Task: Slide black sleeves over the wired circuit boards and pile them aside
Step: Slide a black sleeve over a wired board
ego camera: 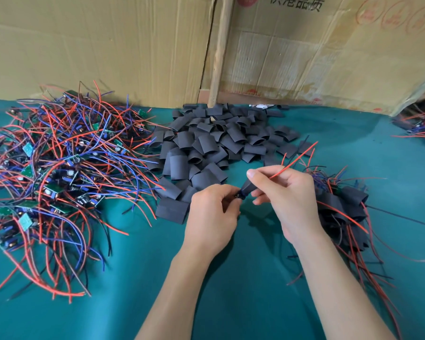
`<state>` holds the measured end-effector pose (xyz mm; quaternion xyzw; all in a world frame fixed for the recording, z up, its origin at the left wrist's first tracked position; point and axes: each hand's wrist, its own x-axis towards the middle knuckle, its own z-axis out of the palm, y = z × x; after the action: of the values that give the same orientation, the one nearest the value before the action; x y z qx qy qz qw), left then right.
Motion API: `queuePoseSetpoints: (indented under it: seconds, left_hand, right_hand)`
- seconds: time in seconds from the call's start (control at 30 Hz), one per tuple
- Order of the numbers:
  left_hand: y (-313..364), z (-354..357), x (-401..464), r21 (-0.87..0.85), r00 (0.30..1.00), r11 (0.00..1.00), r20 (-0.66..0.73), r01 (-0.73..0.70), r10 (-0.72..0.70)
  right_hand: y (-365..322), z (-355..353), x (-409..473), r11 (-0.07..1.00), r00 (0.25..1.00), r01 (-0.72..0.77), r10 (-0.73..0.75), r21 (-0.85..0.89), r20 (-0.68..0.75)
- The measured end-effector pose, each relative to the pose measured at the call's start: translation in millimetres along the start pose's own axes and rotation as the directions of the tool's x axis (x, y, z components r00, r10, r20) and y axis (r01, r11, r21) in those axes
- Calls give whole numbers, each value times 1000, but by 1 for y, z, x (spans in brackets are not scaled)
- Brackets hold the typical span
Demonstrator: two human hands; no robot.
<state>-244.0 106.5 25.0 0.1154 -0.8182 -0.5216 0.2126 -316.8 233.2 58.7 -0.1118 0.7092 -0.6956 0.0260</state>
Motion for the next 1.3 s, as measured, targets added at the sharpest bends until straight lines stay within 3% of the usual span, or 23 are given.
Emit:
queuePoseSetpoints:
  seconds: [0.23,0.4,0.67,0.8,0.93,1.13,1.3]
  left_hand:
    - [3,-2,0,-59,999,998,-55,0,-3]
    - [2,-1,1,79,997,995,-54,-57,61]
    - [0,-1,1,154,989,984,-103,-94,111]
    - [2,-3,1,-10,987,999,-153,-49,47]
    - [5,-4,1,-135,994,991,-105,-2,-12]
    - [0,-3,2,-252,990,963,-78,91,-114]
    - [1,-3,1,-296,990,951,-77,87,-115]
  right_hand:
    - [-1,-4,1,991,996,91,-90,-100,16]
    - [-5,-9,2,995,989,71,-62,-65,133]
    - [-6,-7,1,997,990,70,-64,-44,127]
    - [-3,-3,1,997,997,76,-76,-16,25]
    - [-2,1,0,998,998,65,-65,-2,-9]
    - [-2,6,-4,997,998,-32,28,67,56]
    - [-5,5,-4,989,992,-104,96,106,85]
